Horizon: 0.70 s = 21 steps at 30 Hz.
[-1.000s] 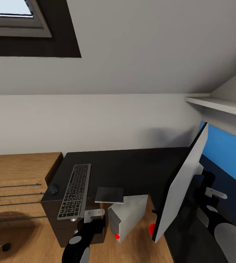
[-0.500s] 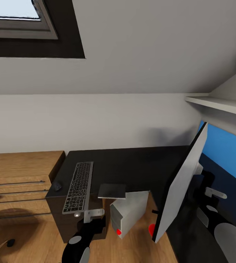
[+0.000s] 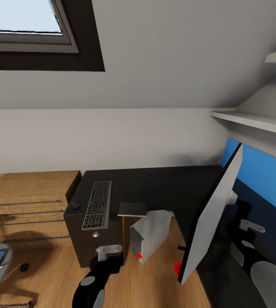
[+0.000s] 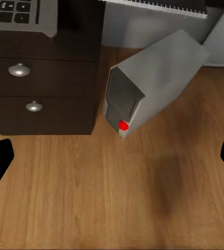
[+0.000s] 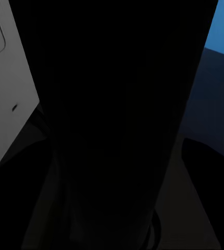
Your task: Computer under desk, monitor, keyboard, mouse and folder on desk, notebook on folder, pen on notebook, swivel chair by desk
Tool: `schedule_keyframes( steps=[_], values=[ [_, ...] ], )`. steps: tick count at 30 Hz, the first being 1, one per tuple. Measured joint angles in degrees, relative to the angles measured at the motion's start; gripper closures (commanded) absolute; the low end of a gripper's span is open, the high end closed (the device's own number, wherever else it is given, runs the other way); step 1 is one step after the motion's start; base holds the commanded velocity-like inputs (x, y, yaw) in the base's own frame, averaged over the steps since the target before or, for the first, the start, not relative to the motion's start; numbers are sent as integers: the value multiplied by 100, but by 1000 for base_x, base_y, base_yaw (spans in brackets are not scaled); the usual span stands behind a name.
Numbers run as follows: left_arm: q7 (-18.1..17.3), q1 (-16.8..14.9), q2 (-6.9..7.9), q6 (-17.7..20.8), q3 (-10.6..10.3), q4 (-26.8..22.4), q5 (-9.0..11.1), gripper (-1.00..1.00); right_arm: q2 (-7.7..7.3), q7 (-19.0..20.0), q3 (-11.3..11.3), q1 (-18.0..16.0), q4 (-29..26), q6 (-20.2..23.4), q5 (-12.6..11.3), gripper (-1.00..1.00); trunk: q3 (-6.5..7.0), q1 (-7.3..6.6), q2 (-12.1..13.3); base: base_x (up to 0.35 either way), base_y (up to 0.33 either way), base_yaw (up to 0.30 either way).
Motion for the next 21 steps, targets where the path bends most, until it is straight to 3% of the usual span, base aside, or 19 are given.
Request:
schedule_keyframes(
  steps=[21],
  values=[
    [3, 0, 0, 0, 7, -8, 0, -100, 0, -5, 1, 0, 0, 0, 0, 100, 0, 0, 0, -335, 0, 0]
  ],
)
